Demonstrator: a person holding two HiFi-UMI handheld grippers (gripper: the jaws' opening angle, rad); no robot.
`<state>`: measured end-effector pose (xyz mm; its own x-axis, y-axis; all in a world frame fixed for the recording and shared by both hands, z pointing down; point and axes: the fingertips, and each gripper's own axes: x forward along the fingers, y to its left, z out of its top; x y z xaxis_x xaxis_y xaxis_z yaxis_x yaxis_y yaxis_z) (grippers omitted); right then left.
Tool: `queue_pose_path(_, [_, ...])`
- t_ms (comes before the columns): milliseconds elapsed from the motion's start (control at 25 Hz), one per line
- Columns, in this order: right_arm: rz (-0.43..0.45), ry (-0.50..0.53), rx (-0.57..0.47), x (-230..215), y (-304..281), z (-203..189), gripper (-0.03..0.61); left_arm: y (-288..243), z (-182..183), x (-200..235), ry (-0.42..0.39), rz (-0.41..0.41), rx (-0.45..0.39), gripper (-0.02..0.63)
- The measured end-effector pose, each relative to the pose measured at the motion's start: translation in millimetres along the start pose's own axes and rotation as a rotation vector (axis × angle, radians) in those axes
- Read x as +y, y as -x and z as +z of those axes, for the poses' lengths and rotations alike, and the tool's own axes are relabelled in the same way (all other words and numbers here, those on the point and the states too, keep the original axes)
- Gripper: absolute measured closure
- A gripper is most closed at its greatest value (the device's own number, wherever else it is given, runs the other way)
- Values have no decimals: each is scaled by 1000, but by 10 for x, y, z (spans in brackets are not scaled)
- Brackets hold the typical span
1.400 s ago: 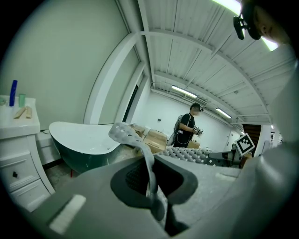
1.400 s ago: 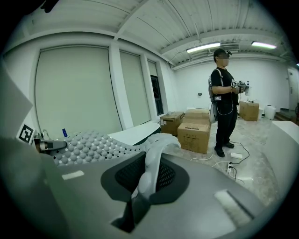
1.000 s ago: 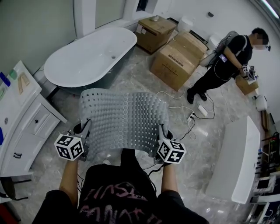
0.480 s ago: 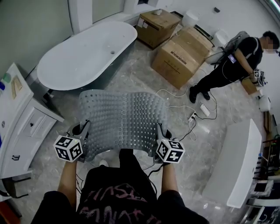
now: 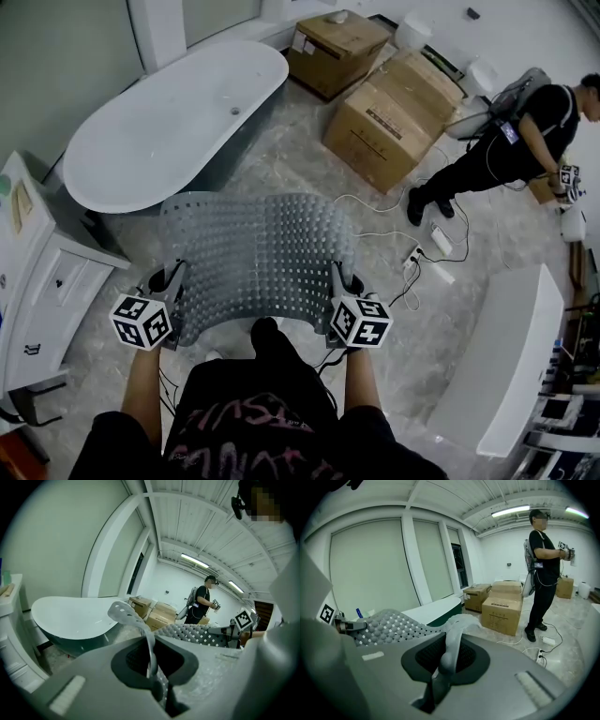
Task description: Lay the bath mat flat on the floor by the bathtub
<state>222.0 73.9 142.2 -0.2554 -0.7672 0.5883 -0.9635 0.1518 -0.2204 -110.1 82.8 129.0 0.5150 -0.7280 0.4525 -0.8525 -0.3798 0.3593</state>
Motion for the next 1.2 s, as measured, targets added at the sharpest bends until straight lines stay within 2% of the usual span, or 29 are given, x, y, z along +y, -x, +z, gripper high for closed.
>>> queue_pose_path(520, [97, 19, 48, -601, -667, 382, 534, -621, 200, -120, 34, 118, 2, 601])
queue_pose_path(760, [111, 34, 53, -662, -812, 445, 534, -711, 228, -60, 44, 147, -1, 601])
queue_pose_path(1200, [94, 79, 70, -530, -1052, 451, 534, -845, 193, 169, 54, 139, 14, 601])
